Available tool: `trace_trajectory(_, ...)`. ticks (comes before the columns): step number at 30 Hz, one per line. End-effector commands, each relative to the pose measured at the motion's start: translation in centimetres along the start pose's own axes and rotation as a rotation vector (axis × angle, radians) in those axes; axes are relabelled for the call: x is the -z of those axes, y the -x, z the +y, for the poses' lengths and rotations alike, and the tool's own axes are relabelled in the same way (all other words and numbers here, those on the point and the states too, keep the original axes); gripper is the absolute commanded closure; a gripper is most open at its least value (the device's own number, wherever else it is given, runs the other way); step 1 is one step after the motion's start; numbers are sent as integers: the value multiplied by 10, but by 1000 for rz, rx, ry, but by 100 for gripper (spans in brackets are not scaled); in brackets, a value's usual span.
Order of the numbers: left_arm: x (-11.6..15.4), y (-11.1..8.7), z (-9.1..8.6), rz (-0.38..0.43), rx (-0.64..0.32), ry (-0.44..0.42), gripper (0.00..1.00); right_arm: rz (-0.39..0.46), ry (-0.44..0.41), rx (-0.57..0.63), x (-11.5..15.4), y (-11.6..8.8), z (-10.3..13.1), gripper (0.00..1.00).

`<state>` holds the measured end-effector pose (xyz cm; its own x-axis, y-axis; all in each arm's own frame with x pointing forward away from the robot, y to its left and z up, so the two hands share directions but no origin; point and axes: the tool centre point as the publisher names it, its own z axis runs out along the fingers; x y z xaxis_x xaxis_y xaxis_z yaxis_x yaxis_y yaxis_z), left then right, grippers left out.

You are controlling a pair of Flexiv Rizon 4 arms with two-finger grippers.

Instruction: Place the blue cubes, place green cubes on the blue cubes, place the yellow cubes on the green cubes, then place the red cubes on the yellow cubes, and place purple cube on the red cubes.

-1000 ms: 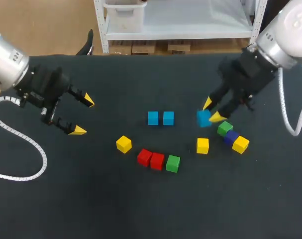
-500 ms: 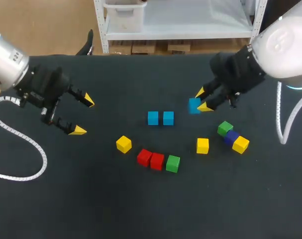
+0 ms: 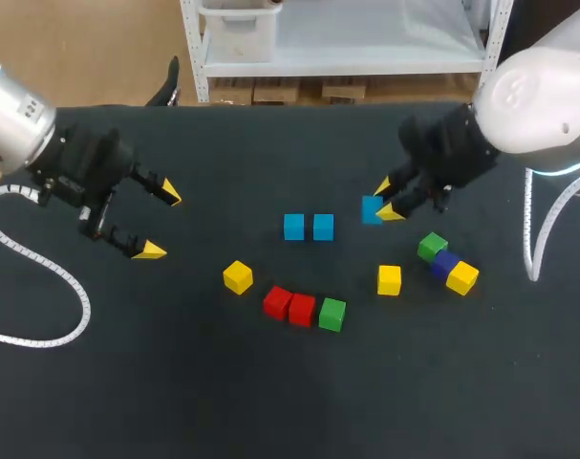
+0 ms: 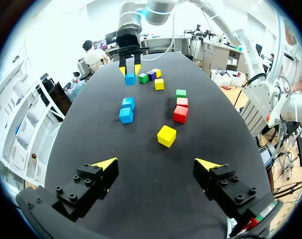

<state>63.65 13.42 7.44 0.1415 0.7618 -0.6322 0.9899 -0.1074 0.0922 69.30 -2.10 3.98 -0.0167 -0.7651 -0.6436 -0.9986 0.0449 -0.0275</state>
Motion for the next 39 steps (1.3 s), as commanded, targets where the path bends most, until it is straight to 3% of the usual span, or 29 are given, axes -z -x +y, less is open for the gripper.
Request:
trace_trajectory(1, -1, -1, 0, -3, -3, 3, 0, -2, 6, -9, -11, -5, -7, 100)
trace_trajectory(11, -1, -1, 0, -3, -3, 3, 0, -16, 37, -25, -32, -6, -7, 100)
trace_trajectory(39, -1, -1, 0, -3, -3, 3, 0, -13, 66, -48, -48, -11, -7, 100)
